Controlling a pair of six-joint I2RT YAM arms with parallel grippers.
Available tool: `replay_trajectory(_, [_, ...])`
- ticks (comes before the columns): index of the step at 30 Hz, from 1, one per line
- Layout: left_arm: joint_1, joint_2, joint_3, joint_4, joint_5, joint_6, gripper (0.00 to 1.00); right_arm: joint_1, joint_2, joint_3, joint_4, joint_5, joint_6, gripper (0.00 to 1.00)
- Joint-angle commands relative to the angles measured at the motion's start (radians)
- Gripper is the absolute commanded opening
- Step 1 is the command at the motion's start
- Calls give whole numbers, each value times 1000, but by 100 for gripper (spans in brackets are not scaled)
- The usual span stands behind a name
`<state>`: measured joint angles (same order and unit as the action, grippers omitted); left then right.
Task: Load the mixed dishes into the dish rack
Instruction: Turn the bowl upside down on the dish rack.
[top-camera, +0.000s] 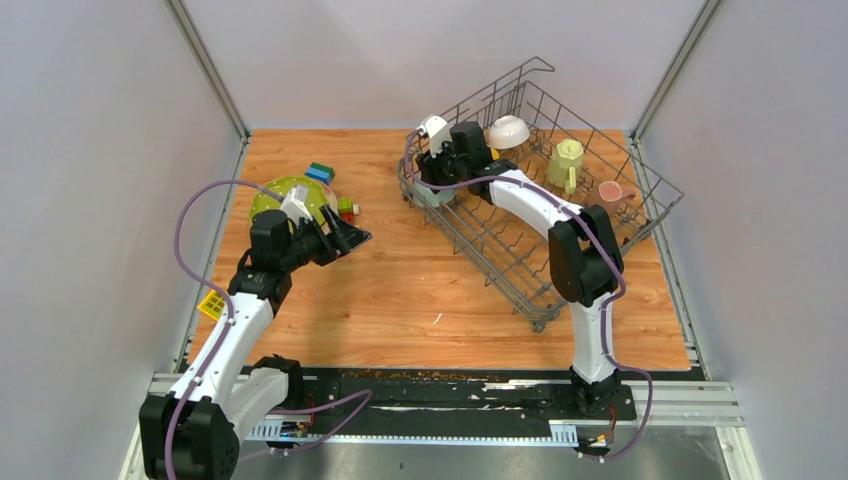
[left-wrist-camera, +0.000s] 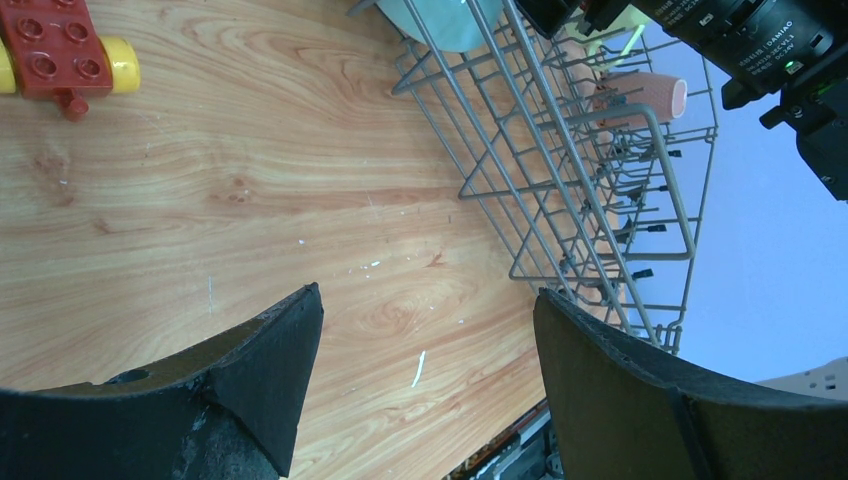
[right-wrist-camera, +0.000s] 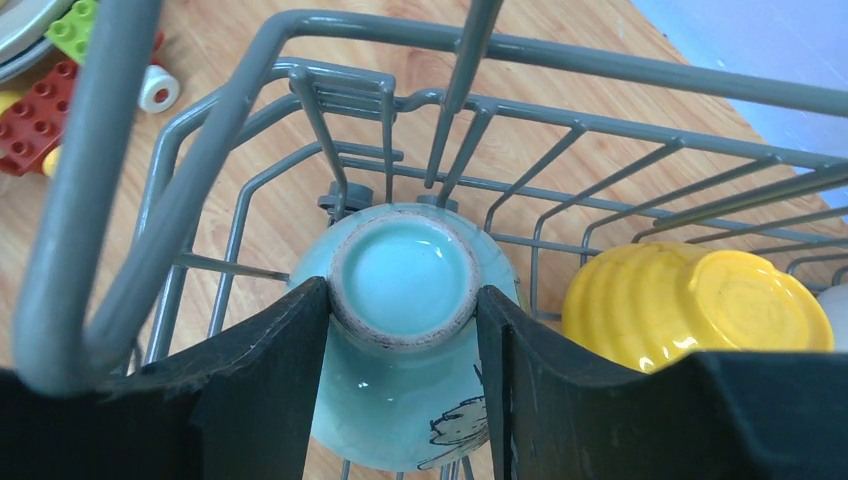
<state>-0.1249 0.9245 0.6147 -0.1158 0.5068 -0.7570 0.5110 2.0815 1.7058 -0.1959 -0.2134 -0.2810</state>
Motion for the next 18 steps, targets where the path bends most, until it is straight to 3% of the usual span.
replay_trajectory(1, [-4,3,34,32,15,4,84,-54,-29,0,87,187,45,38])
replay_trajectory(6, [-4,-6,33,21,15,8,84,-61,-47,-31,121,266,102,37])
replay_trajectory(13, [-4,-6,30,23,12,6,84,-91,-18,-37,151,214,136,43])
replay_trajectory(18, [-4,-1,32,26,14,5,84,-85,-29,-63,165,102,133,62])
